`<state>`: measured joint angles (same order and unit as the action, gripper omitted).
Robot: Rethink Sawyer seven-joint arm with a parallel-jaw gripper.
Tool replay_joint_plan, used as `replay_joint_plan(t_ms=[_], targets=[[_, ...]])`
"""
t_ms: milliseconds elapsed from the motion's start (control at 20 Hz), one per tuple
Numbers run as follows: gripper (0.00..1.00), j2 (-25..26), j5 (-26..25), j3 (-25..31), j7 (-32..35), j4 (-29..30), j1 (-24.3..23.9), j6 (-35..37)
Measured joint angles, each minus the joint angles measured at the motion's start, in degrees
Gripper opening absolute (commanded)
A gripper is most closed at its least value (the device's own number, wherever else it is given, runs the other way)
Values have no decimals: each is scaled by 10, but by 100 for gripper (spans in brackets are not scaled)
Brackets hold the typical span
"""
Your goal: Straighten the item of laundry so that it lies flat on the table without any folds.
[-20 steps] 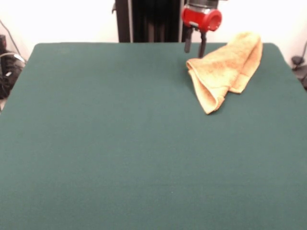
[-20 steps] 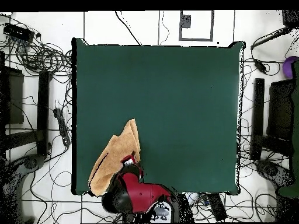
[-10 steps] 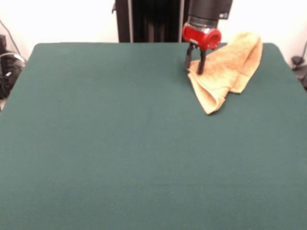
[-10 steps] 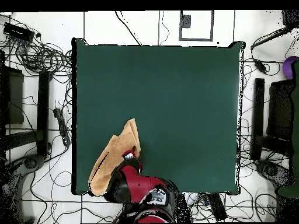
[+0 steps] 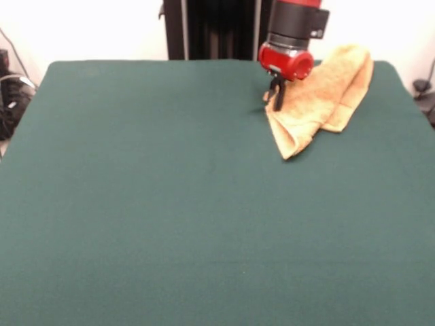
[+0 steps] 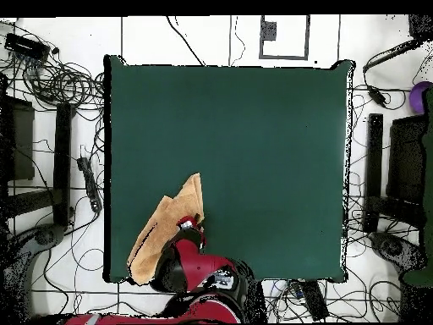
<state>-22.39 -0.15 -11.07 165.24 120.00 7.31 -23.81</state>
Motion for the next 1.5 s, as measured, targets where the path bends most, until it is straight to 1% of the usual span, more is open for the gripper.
replay_joint_plan(t_ms=[200,350,500,750,800,900,950,1100,1200,1500], targets=[[0,-3,0,0,0,1,-1,4],[0,-15,0,1,0,3,-3,26],[0,-49,0,3,0,9,-6,76],[0,-124,7,5,0,10,-3,175],[0,-153,11,7,0,8,0,215],[0,-170,14,7,0,4,4,240],[0,-187,19,8,0,-1,11,265],[0,-199,27,7,0,-11,24,283],[0,-200,46,2,0,-29,52,287],[0,-170,86,-25,0,-75,122,282]])
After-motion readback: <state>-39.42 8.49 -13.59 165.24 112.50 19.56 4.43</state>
